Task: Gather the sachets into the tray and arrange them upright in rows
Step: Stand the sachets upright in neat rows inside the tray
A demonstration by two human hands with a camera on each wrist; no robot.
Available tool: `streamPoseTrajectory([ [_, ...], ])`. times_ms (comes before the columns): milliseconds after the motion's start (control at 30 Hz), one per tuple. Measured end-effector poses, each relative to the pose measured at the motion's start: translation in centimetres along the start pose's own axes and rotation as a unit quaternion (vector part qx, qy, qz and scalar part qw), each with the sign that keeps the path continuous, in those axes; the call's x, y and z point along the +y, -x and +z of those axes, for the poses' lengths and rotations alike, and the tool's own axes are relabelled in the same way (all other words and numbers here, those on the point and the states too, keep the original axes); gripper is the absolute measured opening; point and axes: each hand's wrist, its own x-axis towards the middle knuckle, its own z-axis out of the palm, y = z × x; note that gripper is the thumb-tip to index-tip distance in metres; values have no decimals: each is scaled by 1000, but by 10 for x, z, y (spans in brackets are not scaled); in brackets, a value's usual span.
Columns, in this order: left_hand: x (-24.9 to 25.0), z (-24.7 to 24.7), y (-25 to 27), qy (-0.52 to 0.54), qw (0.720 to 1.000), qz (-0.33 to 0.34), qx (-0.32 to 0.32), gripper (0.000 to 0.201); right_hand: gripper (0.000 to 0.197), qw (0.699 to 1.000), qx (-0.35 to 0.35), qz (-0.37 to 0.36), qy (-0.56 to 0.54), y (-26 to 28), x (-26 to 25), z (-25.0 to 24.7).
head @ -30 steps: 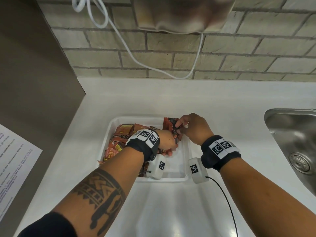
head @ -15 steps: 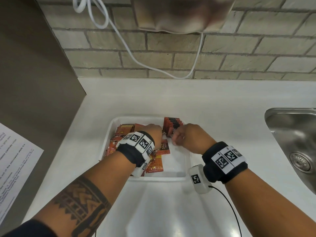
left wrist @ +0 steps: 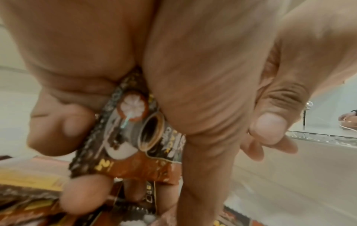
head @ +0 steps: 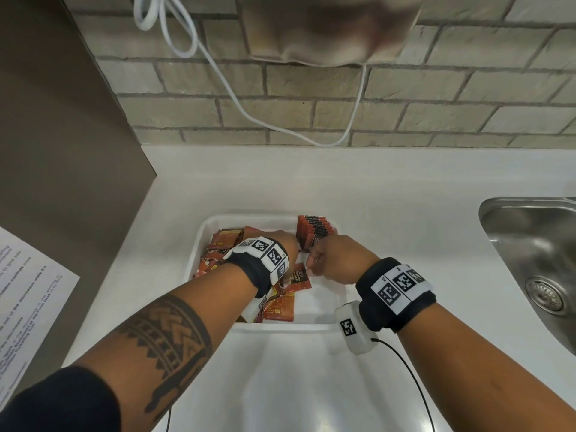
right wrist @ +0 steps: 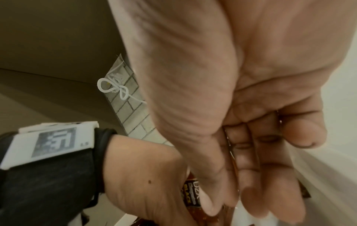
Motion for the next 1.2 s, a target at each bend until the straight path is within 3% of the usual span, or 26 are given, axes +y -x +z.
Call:
streamPoseTrajectory([
  [133, -1, 2, -1, -8, 1000, 0, -2, 43, 17, 1000, -3, 10, -6, 0, -1, 0],
  [400, -1, 2, -1, 50, 998, 16, -25, 37, 19, 1000, -17, 15, 12, 0, -1, 0],
  [600, 13, 1, 3, -22, 997, 52, -60, 69, 13, 999, -10, 10, 31, -1, 0, -5],
  [733, 24, 0, 5, -92, 991, 75, -65, 79, 14, 999, -9, 5, 45, 2, 1, -9],
  [833, 26, 1, 5, -97, 989, 92, -59, 73, 15, 1000, -2, 2, 27, 4, 3, -12],
  [900, 23, -4, 10, -62, 993, 87, -55, 67, 15, 1000, 3, 4, 2, 5, 7, -14],
  [1033, 0, -17, 13, 116, 991, 63, -34, 43, 12, 998, 25, 15, -58, 6, 15, -17],
  [1200, -22, -12, 9, 327, 943, 56, 17, 41, 2, 990, 74, 6, -118, 3, 19, -22],
])
